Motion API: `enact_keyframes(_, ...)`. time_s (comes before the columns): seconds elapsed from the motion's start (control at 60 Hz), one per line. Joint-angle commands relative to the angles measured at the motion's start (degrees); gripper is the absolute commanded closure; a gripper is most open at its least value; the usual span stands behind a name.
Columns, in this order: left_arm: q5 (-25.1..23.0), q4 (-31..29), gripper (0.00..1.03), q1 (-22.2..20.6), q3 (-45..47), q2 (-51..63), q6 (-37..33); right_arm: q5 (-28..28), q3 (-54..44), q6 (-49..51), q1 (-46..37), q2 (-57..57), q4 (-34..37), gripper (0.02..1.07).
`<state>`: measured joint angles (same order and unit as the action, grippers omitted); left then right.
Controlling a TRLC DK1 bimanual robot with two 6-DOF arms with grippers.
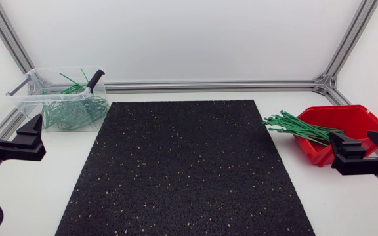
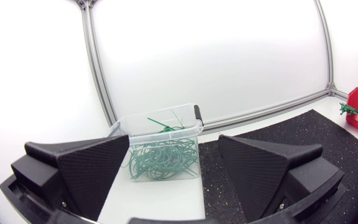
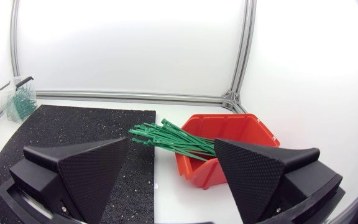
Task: Take a green cable tie from the red box, thread the tail through the head to close it, then place it in the transparent bin on the left.
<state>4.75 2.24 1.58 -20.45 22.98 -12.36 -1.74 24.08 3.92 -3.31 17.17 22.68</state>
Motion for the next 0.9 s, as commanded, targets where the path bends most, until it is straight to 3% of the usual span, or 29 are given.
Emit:
enact_keyframes(0.0, -0.6, 0.21, 0.04, -0.52, 2.96, -2.6, 2.3, -0.06, -3.24, 0.05, 0.68, -1.97, -2.35, 0.07)
enact_keyframes(0.65, -4.75, -2.24, 0.05, -1.58, 20.45, -22.98, 12.36, 1.72, -23.93, -3.89, 3.29, -17.06, -22.53, 0.07)
enact_keyframes(0.883, -4.75, -2.24, 0.04, -1.58, 20.45, -22.98, 12.36, 1.74, -24.08, -3.92, 3.31, -17.17, -22.68, 0.07)
